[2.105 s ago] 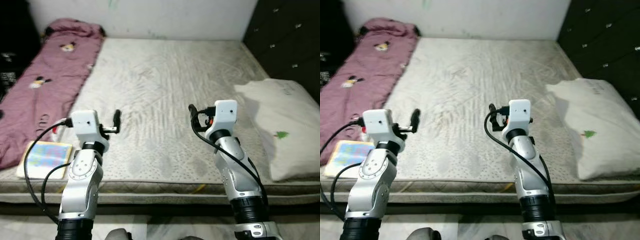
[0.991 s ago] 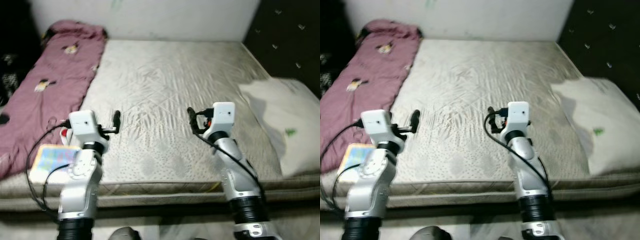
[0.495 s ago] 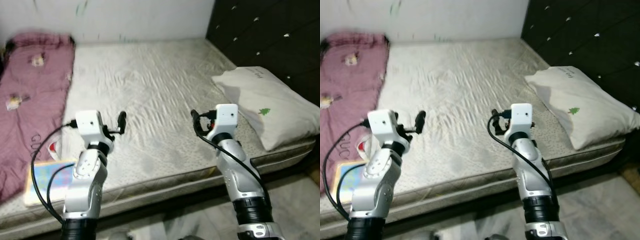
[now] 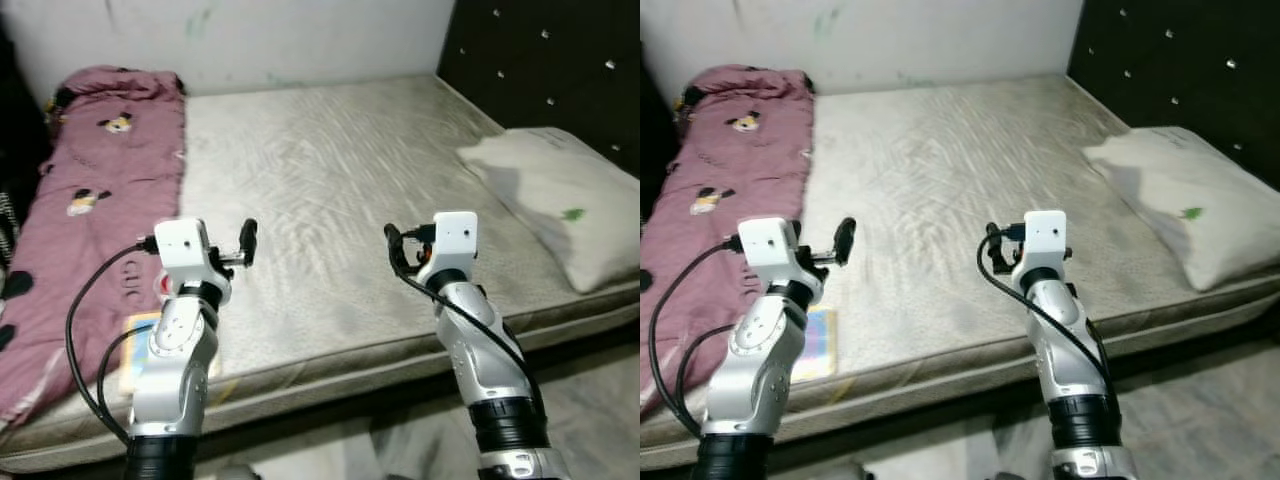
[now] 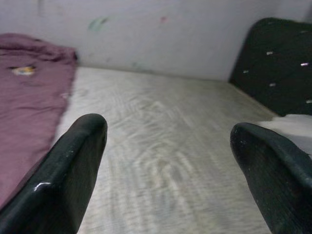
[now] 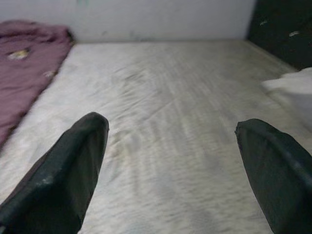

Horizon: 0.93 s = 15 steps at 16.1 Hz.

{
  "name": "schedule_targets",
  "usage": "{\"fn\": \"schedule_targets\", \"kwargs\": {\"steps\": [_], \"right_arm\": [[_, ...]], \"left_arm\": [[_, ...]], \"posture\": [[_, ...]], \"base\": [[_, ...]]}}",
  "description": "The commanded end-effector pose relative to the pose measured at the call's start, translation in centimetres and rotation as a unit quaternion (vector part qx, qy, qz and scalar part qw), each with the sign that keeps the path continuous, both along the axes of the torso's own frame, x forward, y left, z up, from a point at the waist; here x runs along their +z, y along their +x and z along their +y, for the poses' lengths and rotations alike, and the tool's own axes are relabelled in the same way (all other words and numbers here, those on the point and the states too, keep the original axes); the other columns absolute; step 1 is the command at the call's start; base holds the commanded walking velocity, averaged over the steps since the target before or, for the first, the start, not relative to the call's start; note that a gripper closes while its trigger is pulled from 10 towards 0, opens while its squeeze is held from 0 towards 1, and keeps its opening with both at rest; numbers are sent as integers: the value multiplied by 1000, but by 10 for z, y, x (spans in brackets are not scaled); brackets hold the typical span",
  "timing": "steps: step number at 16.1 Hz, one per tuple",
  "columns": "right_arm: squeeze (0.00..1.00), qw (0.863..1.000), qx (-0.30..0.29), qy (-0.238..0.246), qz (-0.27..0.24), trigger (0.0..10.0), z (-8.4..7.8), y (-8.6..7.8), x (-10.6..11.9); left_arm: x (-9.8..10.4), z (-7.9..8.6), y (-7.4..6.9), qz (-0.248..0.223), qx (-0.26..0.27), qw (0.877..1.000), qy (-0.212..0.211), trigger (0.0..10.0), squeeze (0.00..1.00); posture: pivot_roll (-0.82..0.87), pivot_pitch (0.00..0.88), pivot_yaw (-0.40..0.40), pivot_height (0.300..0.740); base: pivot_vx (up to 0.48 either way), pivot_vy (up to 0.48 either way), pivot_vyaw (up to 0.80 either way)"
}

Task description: Clean up the room

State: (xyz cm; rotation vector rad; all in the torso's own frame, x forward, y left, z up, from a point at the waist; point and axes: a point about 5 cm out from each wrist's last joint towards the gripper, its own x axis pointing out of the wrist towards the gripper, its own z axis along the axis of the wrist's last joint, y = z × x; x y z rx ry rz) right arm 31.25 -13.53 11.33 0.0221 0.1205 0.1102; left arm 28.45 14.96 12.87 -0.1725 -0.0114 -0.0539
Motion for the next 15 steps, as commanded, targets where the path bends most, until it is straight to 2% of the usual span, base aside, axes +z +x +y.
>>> {"fn": "schedule_targets", "kwargs": {"steps": [1,3,8,12,15], "right_arm": [[0,1000,20,-3,-10,10000,8,1,6],[0,999,30,-3,-15,10000,10,1,7],[0,999,31,-3,-16,10000,11,0,7],[0,999,29,-4,-13,10000,10,1,7],[0,999,29,-7,-13,10000,10,0,7]], "left_arm": [[3,3,-1,-8,-1,1000,3,10000,0],[4,3,-2,-9,-9,1000,0,10000,0],[4,4,-3,-11,-10,1000,1,10000,0],[1,3,-2,-2,-8,1000,0,10000,0],[4,1,-2,-12,-19,1000,-2,10000,0]], "posture": [[6,0,-12,740],[7,0,-14,740],[7,0,-14,740],[5,0,-12,740],[5,0,-11,740]], "base": [[0,0,0],[0,0,0],[0,0,759],[0,0,0],[92,0,0]]}}
